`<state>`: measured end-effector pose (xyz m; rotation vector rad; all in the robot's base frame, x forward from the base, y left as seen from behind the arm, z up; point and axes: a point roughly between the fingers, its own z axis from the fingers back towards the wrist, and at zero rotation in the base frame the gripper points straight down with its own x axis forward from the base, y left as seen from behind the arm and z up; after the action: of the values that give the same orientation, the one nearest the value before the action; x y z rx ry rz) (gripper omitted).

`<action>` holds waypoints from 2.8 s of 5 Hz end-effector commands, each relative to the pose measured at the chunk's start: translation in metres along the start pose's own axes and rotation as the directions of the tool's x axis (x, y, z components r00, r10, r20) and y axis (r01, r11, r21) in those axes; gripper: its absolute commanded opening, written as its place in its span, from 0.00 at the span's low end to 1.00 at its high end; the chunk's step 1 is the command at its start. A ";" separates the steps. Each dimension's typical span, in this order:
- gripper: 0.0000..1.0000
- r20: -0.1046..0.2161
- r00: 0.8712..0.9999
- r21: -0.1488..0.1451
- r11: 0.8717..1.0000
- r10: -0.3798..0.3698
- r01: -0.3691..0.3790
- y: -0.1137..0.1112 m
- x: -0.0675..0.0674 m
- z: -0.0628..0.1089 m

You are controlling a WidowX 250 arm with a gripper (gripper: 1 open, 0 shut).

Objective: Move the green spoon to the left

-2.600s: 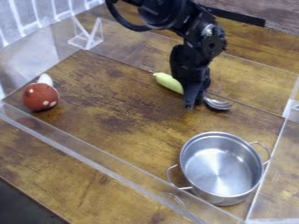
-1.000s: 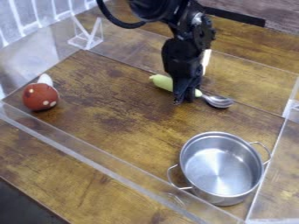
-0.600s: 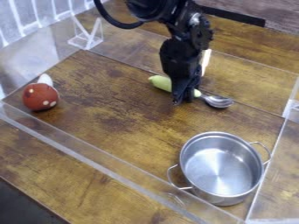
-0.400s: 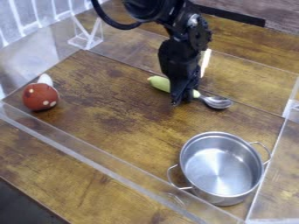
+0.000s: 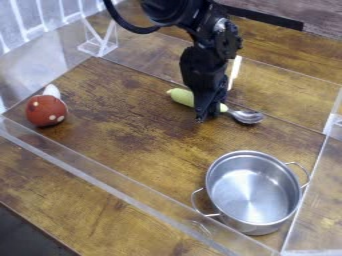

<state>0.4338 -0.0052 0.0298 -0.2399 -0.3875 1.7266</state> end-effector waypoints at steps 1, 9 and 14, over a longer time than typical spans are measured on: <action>0.00 0.038 0.997 0.022 0.997 0.068 -0.069 0.005 0.018 0.000; 0.00 0.093 0.984 -0.006 0.988 0.152 -0.152 -0.013 0.104 0.120; 0.00 0.160 0.946 -0.023 0.960 0.280 -0.280 0.003 0.142 0.102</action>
<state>0.3631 0.1239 0.0973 -0.0792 -0.4096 2.0480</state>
